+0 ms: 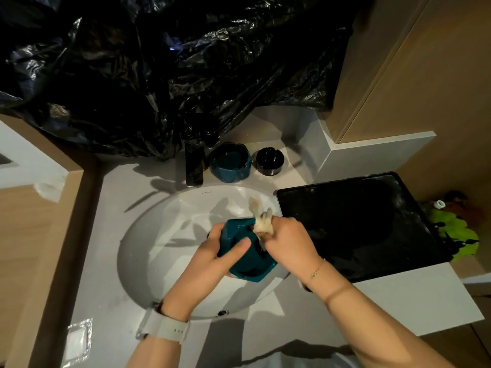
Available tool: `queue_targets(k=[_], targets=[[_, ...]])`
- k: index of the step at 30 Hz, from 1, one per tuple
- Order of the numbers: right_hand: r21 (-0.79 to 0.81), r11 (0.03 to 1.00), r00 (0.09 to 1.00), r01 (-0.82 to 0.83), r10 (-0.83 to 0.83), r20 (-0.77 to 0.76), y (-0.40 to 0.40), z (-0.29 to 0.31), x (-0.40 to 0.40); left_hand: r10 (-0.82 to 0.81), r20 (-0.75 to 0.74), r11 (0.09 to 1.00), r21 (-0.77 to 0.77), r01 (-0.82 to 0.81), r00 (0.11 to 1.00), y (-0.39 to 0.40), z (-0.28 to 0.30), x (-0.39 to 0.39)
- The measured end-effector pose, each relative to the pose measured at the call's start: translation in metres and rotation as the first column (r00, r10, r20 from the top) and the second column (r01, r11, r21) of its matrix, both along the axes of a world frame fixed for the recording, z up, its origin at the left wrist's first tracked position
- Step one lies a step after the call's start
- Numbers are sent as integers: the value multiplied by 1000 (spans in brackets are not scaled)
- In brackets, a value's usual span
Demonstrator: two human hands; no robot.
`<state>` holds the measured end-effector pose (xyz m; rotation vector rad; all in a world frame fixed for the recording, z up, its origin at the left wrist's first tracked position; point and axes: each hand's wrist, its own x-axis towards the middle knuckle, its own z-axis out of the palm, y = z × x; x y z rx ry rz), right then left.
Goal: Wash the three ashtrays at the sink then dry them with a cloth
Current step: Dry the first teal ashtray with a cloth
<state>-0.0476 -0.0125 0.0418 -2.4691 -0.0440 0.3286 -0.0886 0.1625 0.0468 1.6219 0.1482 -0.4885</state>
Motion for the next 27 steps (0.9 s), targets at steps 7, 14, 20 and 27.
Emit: queue_targets(k=[7,14,20,27], targets=[[194,950,963,244,-215,-163,14,-6,-7,319,215,899,240,-366,923,-25,-9,5],[488,500,654,715,-232,-721,27,-21,-21,311,332,786,437,-438,890,-39,-14,0],[266,914,943,306,-253,-217,10,-28,-1,228,268,823,461,-332,936,-42,-16,-13],[70,991,956,116,-93,-279,6,-33,-7,23,43,867,497,-42,999,-14,-5,0]])
